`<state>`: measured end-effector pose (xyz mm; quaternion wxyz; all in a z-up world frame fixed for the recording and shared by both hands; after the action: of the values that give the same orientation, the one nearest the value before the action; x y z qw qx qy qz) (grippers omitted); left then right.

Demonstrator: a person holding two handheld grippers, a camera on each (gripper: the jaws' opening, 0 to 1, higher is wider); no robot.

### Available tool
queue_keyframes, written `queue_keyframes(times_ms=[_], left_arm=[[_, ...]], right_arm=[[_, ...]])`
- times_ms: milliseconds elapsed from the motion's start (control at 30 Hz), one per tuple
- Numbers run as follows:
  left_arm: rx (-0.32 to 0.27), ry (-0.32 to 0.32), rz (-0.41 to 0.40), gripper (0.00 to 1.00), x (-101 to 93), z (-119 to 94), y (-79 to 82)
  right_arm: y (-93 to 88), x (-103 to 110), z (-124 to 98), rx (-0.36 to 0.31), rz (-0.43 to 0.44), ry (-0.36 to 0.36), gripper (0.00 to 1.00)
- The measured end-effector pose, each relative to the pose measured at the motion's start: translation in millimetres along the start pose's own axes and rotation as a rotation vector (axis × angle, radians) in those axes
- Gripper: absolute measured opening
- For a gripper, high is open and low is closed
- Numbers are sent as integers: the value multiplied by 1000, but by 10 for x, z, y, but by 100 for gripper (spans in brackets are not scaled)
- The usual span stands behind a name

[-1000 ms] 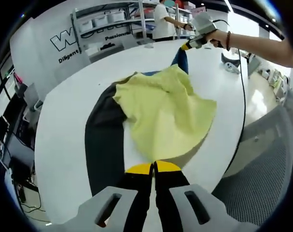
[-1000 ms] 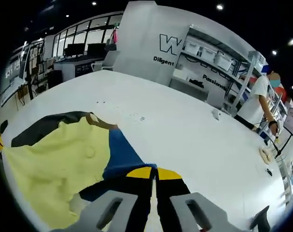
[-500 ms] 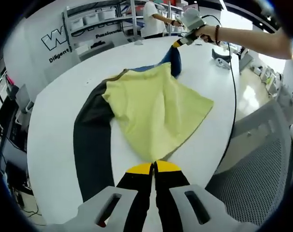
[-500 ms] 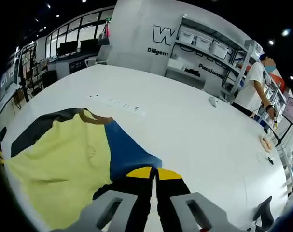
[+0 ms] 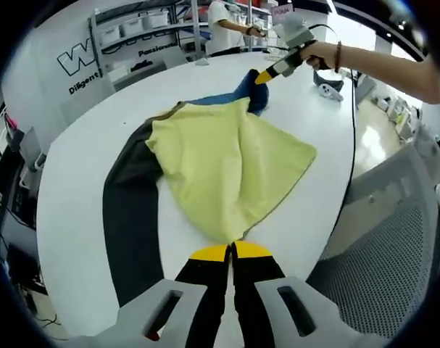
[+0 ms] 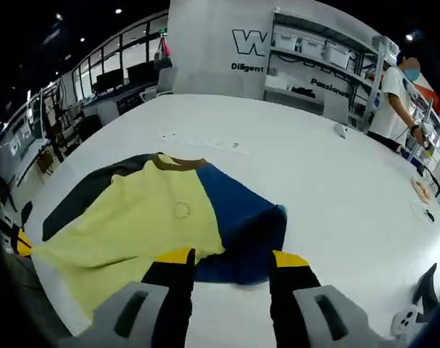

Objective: Fold the garment on the visible template until the final outline fits inside the template.

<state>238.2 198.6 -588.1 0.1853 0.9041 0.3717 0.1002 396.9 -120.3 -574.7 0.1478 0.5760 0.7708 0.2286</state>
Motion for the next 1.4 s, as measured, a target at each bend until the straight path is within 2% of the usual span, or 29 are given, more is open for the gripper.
queue_keyframes(times_ms=[133,200,333,500,700,900,1033,1400], left_arm=[[-16,0,-16,4,15,-10,10],[-18,2,-20,4,19,-9,9],[-20,-1,-19,4,8,-8,7],[-22,1,-16,4,3,-15,17],[-17,-1,-11,4,-4,-6,13],[-17,-3,-7,4,-17,1,15],[-17,-1,-3,4,-19,-1,10],[-17,-4,-10,4,-36,23,-4]], right_arm=[[-130,198,-34,19,-51,27,48],[-147,308,-60,3,-50,69,52],[-228,494,-109,14,-40,128,61],[-360,616,-129,41,-84,159,65],[-597,710,-146,83,-104,164,64],[-984,872,-84,148,-80,182,61],[-1165,928,-67,170,-48,201,59],[-1397,969,-64,191,-21,173,47]])
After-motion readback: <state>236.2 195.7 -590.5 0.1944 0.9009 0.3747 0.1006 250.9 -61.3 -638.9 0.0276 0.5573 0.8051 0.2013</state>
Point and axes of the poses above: the point that each gripper's makers call its tool centre point, and the gripper's own axes: z roughly forward along the fingers, x roughly to its left, y roughly out of its top, the point moved 1 cm from there along -z, roughly backward along the fingers, and after that the axes turned 15 degrees about x, right-handed, at the moved point
